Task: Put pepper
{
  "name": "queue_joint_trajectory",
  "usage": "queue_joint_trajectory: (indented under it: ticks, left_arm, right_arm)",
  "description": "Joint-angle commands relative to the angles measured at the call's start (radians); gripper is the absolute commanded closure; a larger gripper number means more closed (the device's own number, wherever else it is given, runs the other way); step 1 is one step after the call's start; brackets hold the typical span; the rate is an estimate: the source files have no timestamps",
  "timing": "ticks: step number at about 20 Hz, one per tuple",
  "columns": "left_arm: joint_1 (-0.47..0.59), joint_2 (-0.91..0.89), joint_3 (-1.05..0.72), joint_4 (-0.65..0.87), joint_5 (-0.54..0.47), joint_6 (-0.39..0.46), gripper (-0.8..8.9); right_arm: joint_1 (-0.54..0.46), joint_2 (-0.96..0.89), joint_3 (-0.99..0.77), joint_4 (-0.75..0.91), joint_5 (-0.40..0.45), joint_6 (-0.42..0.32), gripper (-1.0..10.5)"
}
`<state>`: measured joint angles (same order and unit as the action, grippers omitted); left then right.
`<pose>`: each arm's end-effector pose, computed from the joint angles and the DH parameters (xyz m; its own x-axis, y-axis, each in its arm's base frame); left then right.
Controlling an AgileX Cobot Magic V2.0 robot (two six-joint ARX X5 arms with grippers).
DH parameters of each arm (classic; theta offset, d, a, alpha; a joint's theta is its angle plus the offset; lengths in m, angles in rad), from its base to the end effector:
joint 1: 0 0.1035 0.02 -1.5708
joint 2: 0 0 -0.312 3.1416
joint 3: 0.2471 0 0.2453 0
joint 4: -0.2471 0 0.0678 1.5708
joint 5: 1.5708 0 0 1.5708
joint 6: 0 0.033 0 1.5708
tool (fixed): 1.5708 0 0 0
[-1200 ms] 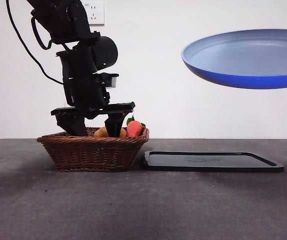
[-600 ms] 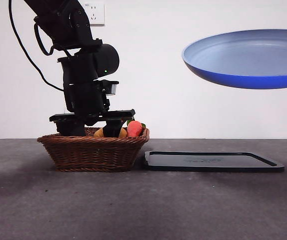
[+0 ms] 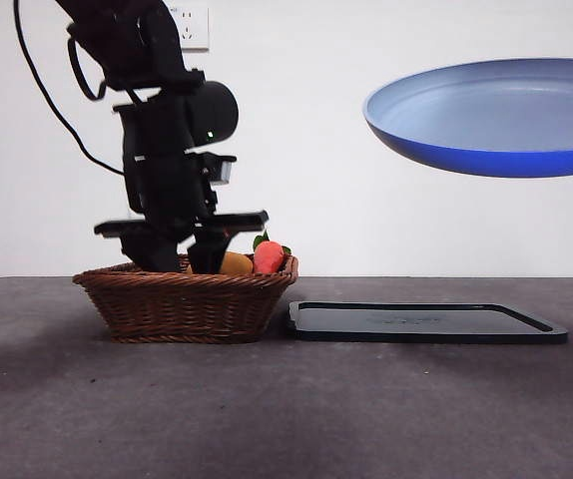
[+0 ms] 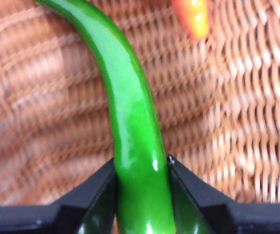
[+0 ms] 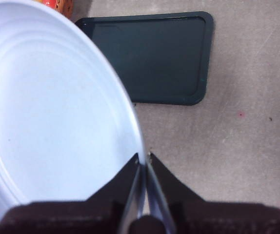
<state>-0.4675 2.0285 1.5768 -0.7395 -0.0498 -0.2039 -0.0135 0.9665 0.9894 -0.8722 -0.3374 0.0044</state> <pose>0.3894 -0.1947 0.2400 0.3528 -0.1224 -0.9277 0.2568 0.9660 -0.0298 0.1446 0.0090 0.3514 0.6277 0.3226 -0.7085 -0.2026 0.9464 0.2515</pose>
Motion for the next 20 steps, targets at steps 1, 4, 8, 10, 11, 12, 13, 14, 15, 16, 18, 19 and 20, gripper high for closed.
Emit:
queue_joint_trajectory:
  ticks: [1, 4, 8, 10, 11, 12, 13, 14, 15, 16, 18, 19, 20]
  left_arm:
    - [-0.006, -0.061, 0.02, -0.011, 0.0, -0.006, 7.29]
    - [-0.012, -0.159, 0.02, -0.023, 0.006, -0.005, 7.29]
    - [-0.062, -0.308, 0.02, -0.037, 0.068, -0.002, 7.29]
    - [-0.113, -0.363, 0.02, -0.033, 0.134, 0.0, 7.29]
    - [-0.145, -0.378, 0.02, -0.031, 0.171, 0.003, 7.29]
    - [-0.18, -0.382, 0.02, -0.027, 0.197, 0.006, 7.29]
    - [-0.216, -0.382, 0.02, -0.024, 0.211, 0.016, 7.29]
    - [-0.251, -0.376, 0.019, -0.02, 0.21, 0.027, 7.29]
    - [-0.293, -0.365, 0.019, -0.008, 0.208, 0.041, 7.29]
    - [-0.333, -0.348, 0.019, 0.013, 0.207, 0.055, 7.29]
    - [-0.387, -0.307, 0.019, 0.062, 0.203, 0.082, 7.29]
    - [-0.408, -0.282, 0.019, 0.084, 0.188, 0.095, 7.29]
    - [-0.428, -0.253, 0.019, 0.103, 0.168, 0.11, 7.29]
  right_arm:
    - [0.0, 0.015, 0.016, 0.011, -0.005, 0.014, 9.4]
    - [0.0, 0.044, 0.016, 0.012, -0.005, 0.016, 9.4]
    - [0.002, 0.146, 0.016, 0.046, -0.032, 0.052, 9.4]
    - [0.002, 0.225, 0.016, 0.087, -0.1, 0.093, 9.4]
    - [0.002, 0.264, 0.016, 0.109, -0.124, 0.112, 9.4]
    - [0.002, 0.303, 0.016, 0.133, -0.146, 0.133, 9.4]
    - [0.003, 0.338, 0.016, 0.151, -0.167, 0.149, 9.4]
    - [0.003, 0.368, 0.016, 0.159, -0.183, 0.165, 9.4]
    - [0.003, 0.396, 0.016, 0.161, -0.187, 0.173, 9.4]
    - [0.003, 0.415, 0.016, 0.16, -0.187, 0.175, 9.4]
    - [0.003, 0.432, 0.016, 0.152, -0.188, 0.175, 9.4]
    - [0.003, 0.433, 0.016, 0.151, -0.188, 0.175, 9.4]
    - [0.003, 0.433, 0.016, 0.151, -0.188, 0.175, 9.4]
